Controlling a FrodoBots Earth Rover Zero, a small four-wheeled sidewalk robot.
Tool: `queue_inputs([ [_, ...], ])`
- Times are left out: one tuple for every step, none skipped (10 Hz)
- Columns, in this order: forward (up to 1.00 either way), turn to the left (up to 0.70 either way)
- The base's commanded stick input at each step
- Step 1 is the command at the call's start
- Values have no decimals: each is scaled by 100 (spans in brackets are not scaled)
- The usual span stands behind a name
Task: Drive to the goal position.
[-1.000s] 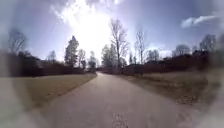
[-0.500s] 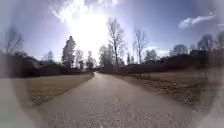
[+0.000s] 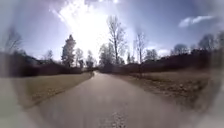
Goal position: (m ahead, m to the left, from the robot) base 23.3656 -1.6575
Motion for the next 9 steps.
queue_inputs([
  [100,18],
  [100,5],
  [100,27],
  [100,27],
  [100,13],
  [100,0],
  [100,7],
  [100,18],
  [100,0],
])
